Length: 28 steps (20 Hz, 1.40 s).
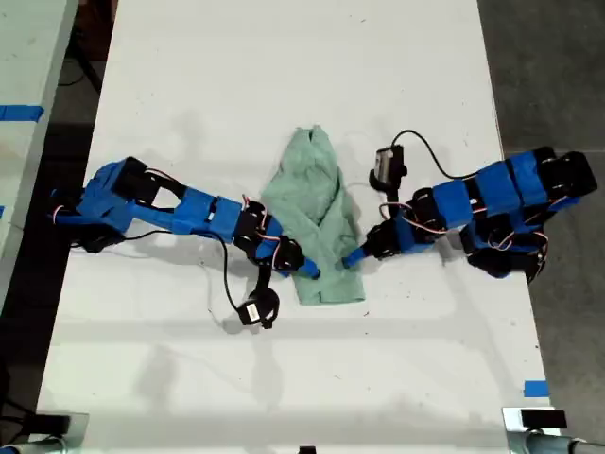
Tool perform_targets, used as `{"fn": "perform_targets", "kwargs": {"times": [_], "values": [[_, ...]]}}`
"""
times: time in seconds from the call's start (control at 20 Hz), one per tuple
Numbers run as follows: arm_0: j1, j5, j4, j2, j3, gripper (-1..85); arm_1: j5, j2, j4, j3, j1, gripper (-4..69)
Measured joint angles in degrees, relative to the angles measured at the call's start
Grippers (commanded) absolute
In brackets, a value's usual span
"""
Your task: Fold t shirt
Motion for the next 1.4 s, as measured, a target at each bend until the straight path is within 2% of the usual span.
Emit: {"fn": "perform_targets", "kwargs": {"times": [0.05, 0.2, 0.25, 0.35, 0.6, 0.75, 0.95, 1.05, 1.15, 1.4], "values": [[0.0, 0.3, -2.3, -1.1, -0.7, -0.3, 0.0, -0.6, -0.2, 0.0, -0.2, 33.2], [0.0, 0.3, -5.0, -2.9, -2.0, -0.3, -0.1, -2.8, -1.1, -0.5, -0.6, 32.6], [0.0, 0.3, -5.2, -2.9, -2.1, -0.3, 0.0, -3.7, -2.3, -0.5, -0.6, 29.3], [0.0, 0.3, -5.4, -2.9, -2.1, -0.3, 0.0, -7.2, -5.5, -0.6, -1.1, 0.5], [0.0, 1.0, -5.2, -2.8, -2.1, -0.3, -0.4, -24.3, -8.1, -15.9, -4.0, 0.6], [0.1, 1.1, -2.4, -1.8, -2.0, -0.3, -0.4, -37.4, 1.2, -34.4, -7.6, 0.6], [2.8, 2.5, 0.8, 4.8, -1.8, -0.3, 0.3, -46.8, 21.4, -62.5, -13.0, 0.6], [4.2, 4.2, 2.2, 12.1, -0.5, -0.3, -0.6, -43.2, 25.0, -66.7, -13.5, 0.6], [3.2, 6.7, 5.8, 18.6, 1.0, -0.3, -4.0, -38.3, 25.8, -66.7, -11.1, 0.6], [-9.7, 12.5, 13.4, 28.4, 5.2, -0.3, -10.8, -26.2, 29.8, -64.9, 0.4, 0.6]]}}
